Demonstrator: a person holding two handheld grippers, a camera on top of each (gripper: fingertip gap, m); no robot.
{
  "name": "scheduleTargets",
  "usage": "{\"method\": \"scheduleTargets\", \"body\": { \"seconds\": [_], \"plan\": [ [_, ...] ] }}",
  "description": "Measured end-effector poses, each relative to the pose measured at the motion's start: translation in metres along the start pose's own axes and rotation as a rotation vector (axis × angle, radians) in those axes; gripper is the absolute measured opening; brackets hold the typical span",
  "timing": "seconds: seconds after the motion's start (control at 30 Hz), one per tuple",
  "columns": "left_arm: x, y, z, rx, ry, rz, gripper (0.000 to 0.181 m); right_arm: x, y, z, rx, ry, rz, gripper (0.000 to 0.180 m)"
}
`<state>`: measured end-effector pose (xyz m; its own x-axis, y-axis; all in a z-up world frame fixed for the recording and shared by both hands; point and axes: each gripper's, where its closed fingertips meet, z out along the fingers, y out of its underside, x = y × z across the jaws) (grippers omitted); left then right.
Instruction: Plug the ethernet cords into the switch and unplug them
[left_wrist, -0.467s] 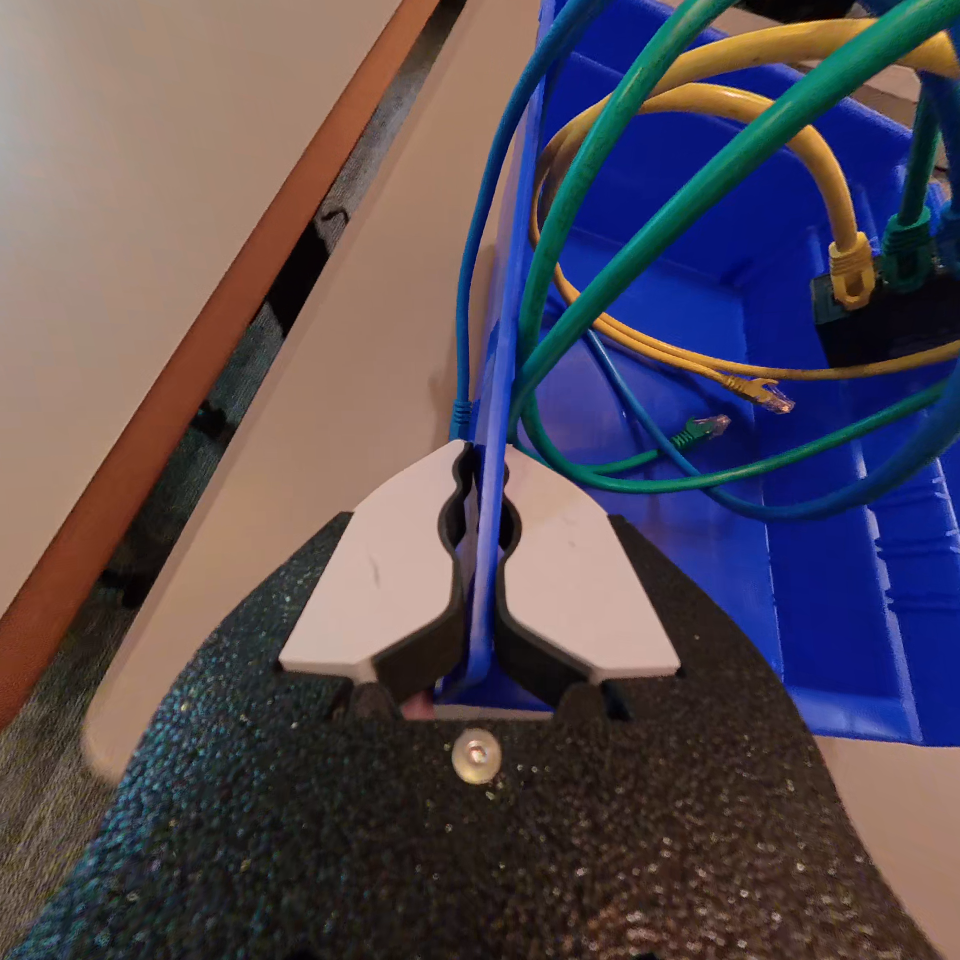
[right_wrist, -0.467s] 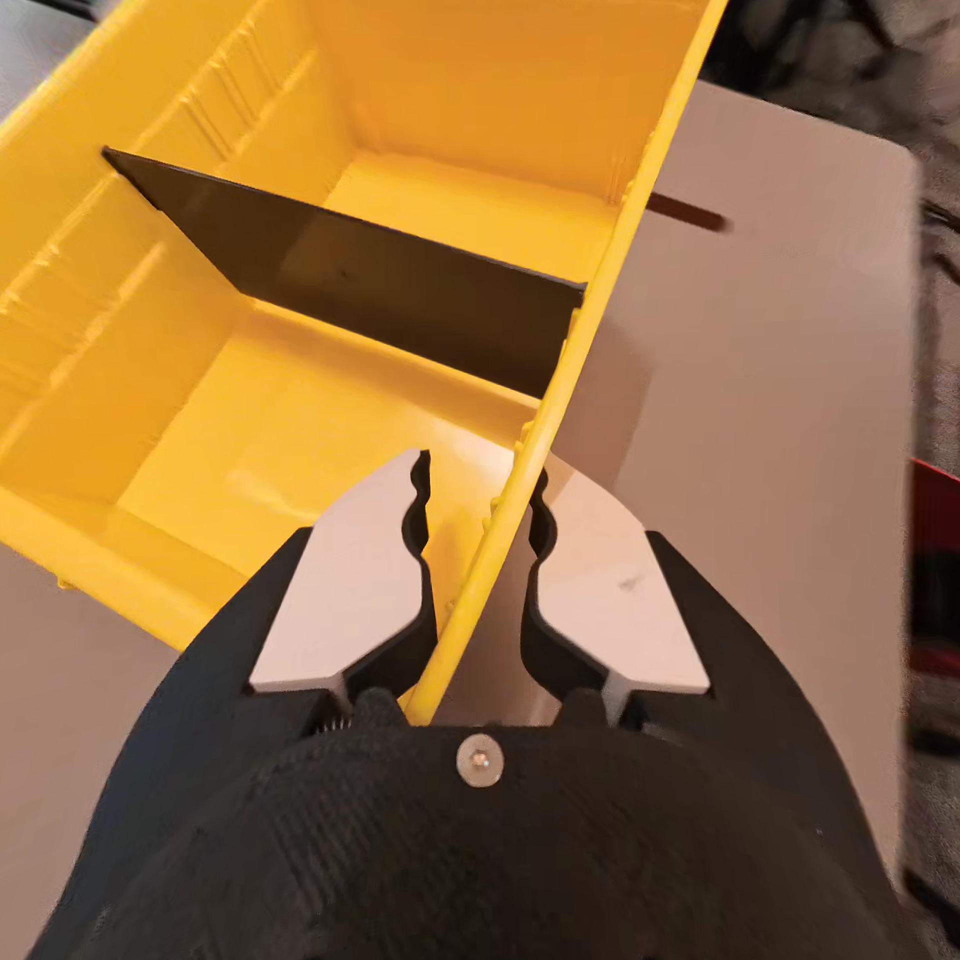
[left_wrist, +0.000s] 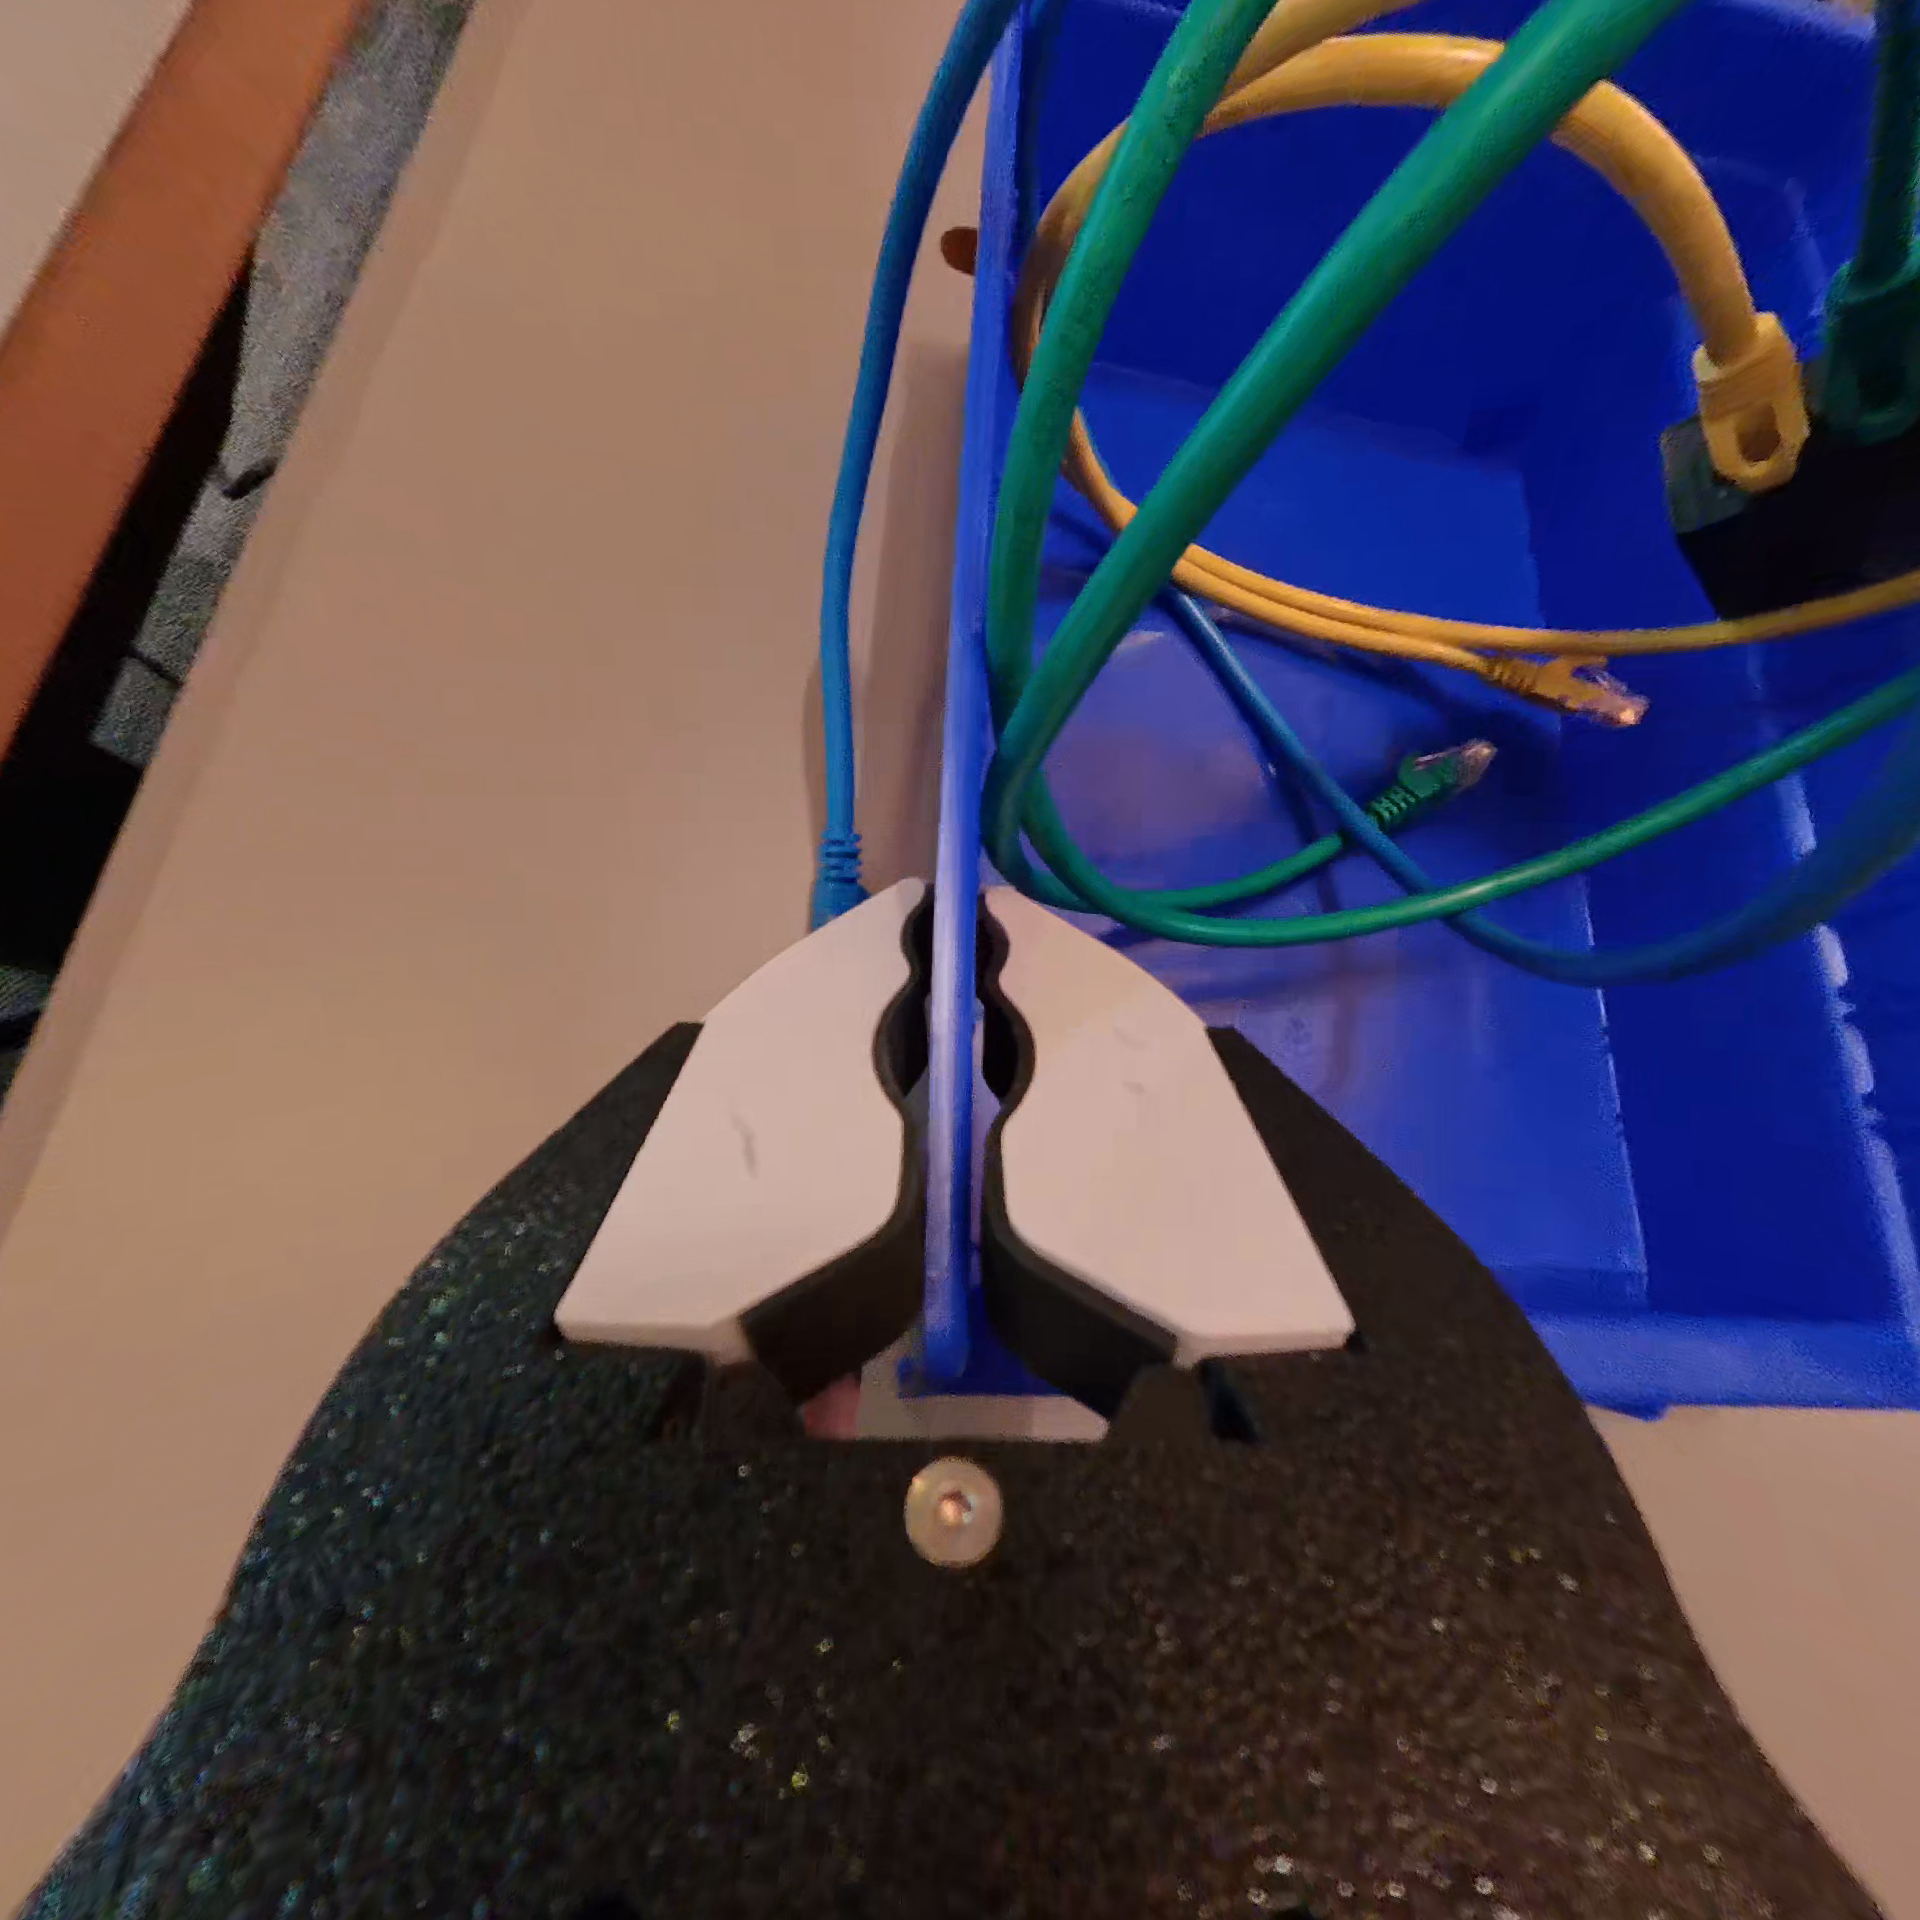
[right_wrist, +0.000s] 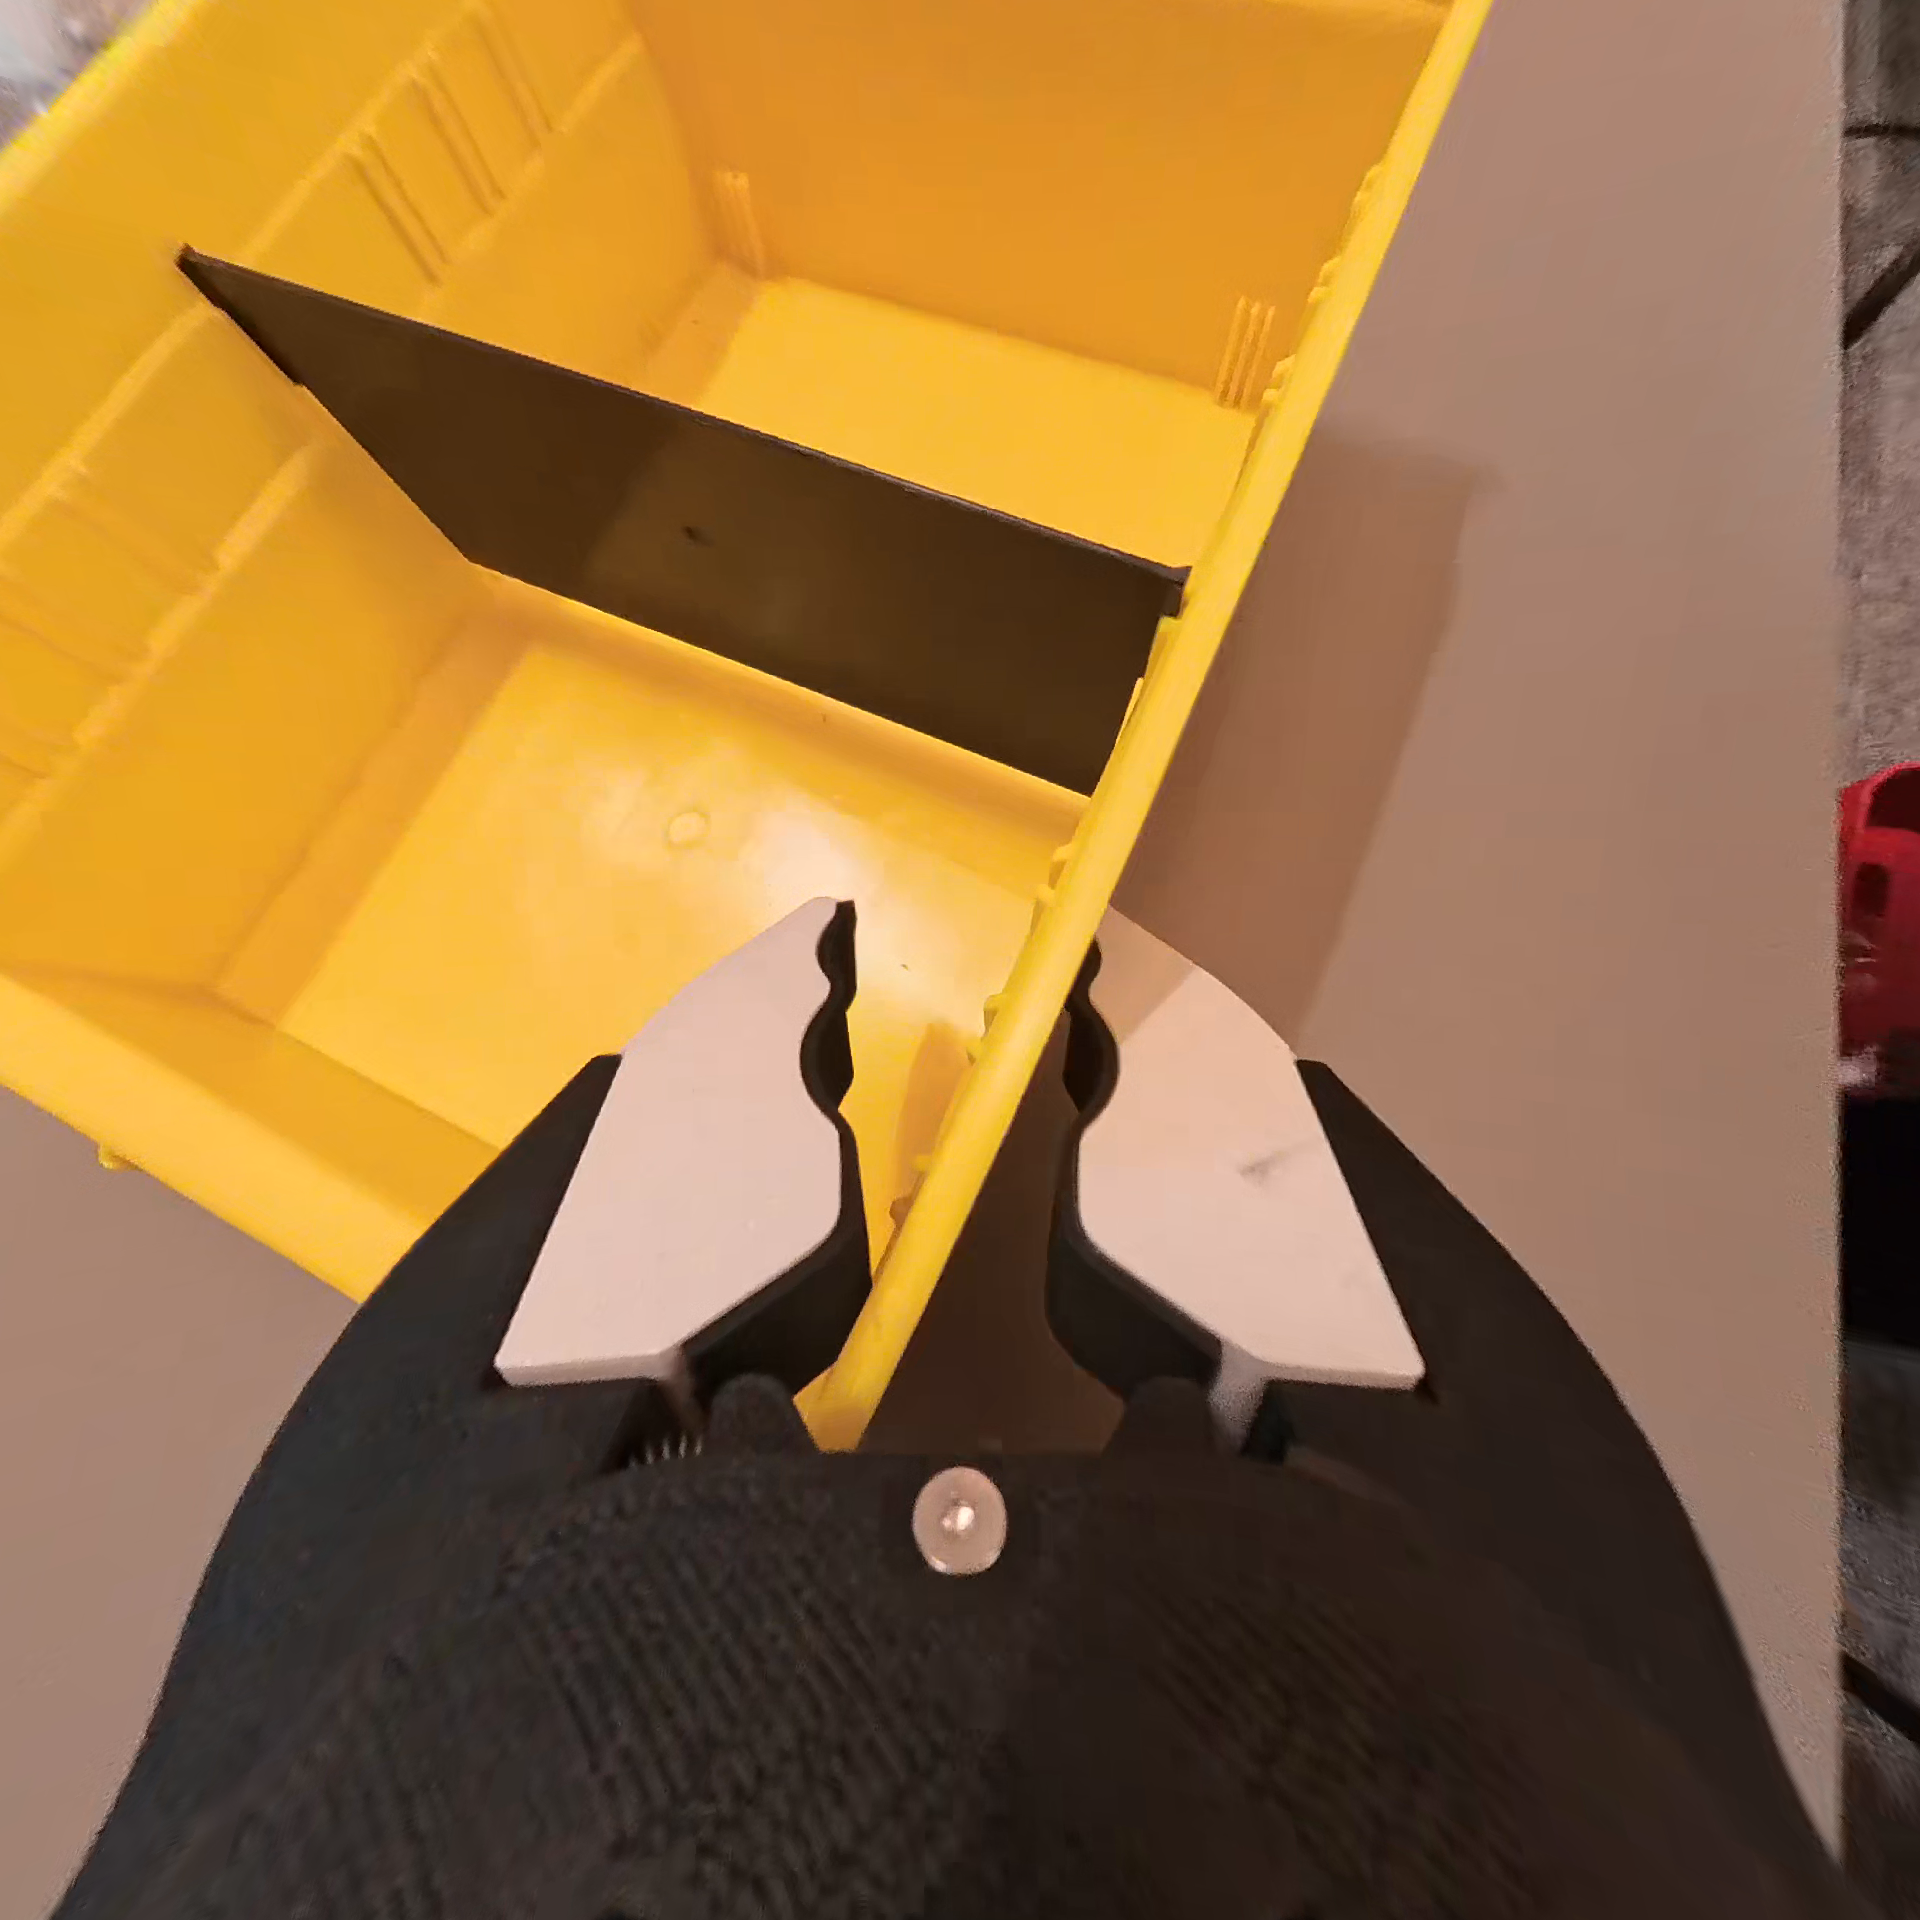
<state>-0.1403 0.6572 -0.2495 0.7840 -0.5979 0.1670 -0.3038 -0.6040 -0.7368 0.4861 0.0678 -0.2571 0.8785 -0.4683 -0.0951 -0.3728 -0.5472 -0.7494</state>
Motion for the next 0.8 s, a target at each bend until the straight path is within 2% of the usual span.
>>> {"method": "scheduleTargets", "body": {
  "seconds": [0.03, 0.17, 0.23, 0.3, 0.33, 0.4, 0.47, 0.5, 0.6, 0.73, 0.8],
  "plan": [
    [0.002, -0.002, 0.002, 0.020, 0.008, -0.008, 0.004, 0.000, -0.003, 0.003, 0.002, -0.007, 0.008, 0.039],
    [0.004, -0.004, 0.002, 0.047, 0.014, -0.015, 0.005, -0.001, -0.006, 0.008, -0.026, 0.005, -0.047, 0.041],
    [0.005, -0.009, -0.006, 0.067, 0.034, 0.005, 0.012, 0.004, -0.013, 0.004, 0.013, 0.058, -0.066, 0.053],
    [0.000, -0.019, -0.018, 0.085, 0.017, 0.047, 0.037, 0.015, -0.024, -0.014, 0.050, 0.167, -0.095, 0.073],
    [-0.001, -0.024, -0.026, 0.089, 0.007, 0.086, 0.047, 0.018, -0.032, -0.028, 0.070, 0.222, -0.110, 0.077],
    [-0.002, -0.038, -0.046, 0.110, -0.031, 0.201, 0.057, 0.010, -0.052, -0.059, 0.137, 0.297, -0.164, 0.085],
    [0.006, -0.055, -0.066, 0.143, -0.059, 0.340, 0.067, -0.020, -0.073, -0.084, 0.220, 0.310, -0.242, 0.090],
    [0.016, -0.065, -0.075, 0.167, -0.053, 0.419, 0.072, -0.048, -0.083, -0.090, 0.270, 0.252, -0.284, 0.090],
    [0.077, -0.084, -0.092, 0.214, 0.064, 0.740, 0.080, -0.163, -0.096, -0.081, 0.382, -0.081, -0.402, 0.089],
    [0.154, -0.078, -0.074, 0.030, 0.182, 1.192, 0.076, -0.295, -0.069, -0.034, 0.346, -0.471, -0.481, 0.092],
    [0.176, -0.078, -0.053, -0.075, 0.185, 1.319, 0.076, -0.336, -0.049, -0.011, 0.278, -0.565, -0.470, 0.094]
  ]
}}
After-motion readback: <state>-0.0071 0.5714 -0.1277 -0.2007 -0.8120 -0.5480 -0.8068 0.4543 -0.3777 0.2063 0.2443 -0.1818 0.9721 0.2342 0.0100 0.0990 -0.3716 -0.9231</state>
